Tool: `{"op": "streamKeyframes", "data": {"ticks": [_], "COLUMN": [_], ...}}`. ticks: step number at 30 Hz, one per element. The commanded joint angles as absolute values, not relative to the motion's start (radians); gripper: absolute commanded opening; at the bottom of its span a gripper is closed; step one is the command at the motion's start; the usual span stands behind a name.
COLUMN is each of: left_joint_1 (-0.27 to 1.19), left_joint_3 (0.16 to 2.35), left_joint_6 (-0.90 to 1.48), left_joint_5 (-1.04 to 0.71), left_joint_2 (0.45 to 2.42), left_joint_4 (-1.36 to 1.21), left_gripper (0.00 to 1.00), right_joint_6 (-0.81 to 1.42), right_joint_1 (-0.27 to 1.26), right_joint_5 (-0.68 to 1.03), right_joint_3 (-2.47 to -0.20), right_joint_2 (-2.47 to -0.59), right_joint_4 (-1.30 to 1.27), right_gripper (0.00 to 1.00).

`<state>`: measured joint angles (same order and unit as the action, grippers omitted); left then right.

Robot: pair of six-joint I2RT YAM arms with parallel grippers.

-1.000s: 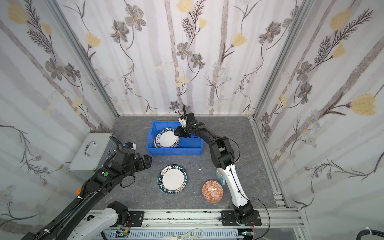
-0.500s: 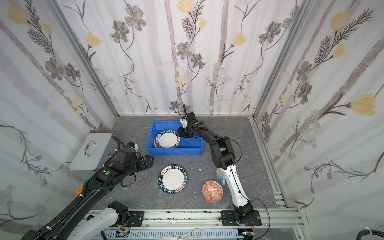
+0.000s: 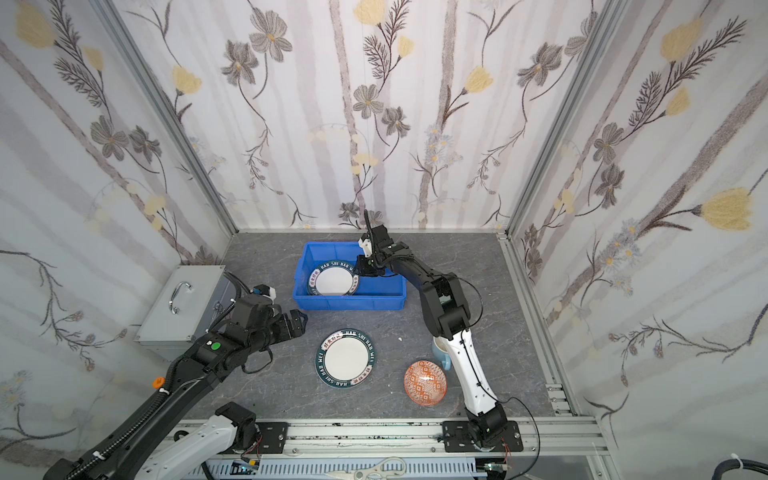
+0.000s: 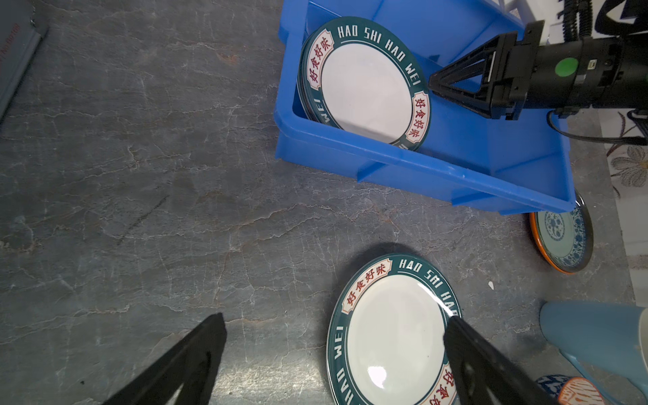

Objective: Place the mixed dishes into the plastic bin
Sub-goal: 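Lower the green-rimmed plate into the blue bin and open the right gripper, then bring the right gripper back to the remaining green-rimmed plate beside the left gripper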

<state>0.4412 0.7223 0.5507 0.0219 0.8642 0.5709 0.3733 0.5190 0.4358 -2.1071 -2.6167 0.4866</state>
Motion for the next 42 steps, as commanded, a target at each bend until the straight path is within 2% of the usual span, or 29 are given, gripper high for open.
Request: {"op": "streamKeyframes", "data": {"ticks": [1, 8, 12, 17, 21, 26, 30, 35, 42], "left_joint_1": [0.44, 0.441, 0.44, 0.451, 0.483, 0.548, 0.592, 0.631, 0.644], "left_joint_3": [0.72, 0.697, 0.657, 0.588, 0.548, 0.508, 0.492, 0.467, 0.447], "left_joint_6": [0.549, 0.561, 0.585, 0.631, 0.65, 0.675, 0.676, 0.675, 0.685], "left_joint_5": [0.017, -0.01, -0.054, -0.137, -0.14, -0.131, -0.123, -0.105, -0.092], "left_joint_2": [0.862, 0.862, 0.869, 0.897, 0.905, 0.918, 0.96, 0.994, 1.018], "left_joint_4": [0.549, 0.548, 0.537, 0.478, 0.456, 0.423, 0.429, 0.432, 0.398], "left_gripper": [1.0, 1.0, 0.97, 0.89, 0.84, 0.68, 0.65, 0.64, 0.62], "right_joint_6": [0.367, 0.283, 0.25, 0.219, 0.239, 0.308, 0.383, 0.459, 0.498], "right_joint_1": [0.522, 0.526, 0.53, 0.569, 0.612, 0.683, 0.725, 0.799, 0.905], "right_joint_5": [0.442, 0.355, 0.334, 0.323, 0.293, 0.262, 0.258, 0.215, 0.173], "right_joint_3": [-2.106, -2.073, -1.998, -1.725, -1.474, -1.189, -1.002, -0.856, -0.859], "right_joint_2": [-2.604, -2.435, -2.295, -2.056, -1.86, -1.629, -1.49, -1.442, -1.587], "right_joint_4": [0.457, 0.482, 0.504, 0.473, 0.431, 0.374, 0.318, 0.259, 0.24], "right_gripper": [0.31, 0.45, 0.45, 0.43, 0.38, 0.37, 0.37, 0.38, 0.38]}}
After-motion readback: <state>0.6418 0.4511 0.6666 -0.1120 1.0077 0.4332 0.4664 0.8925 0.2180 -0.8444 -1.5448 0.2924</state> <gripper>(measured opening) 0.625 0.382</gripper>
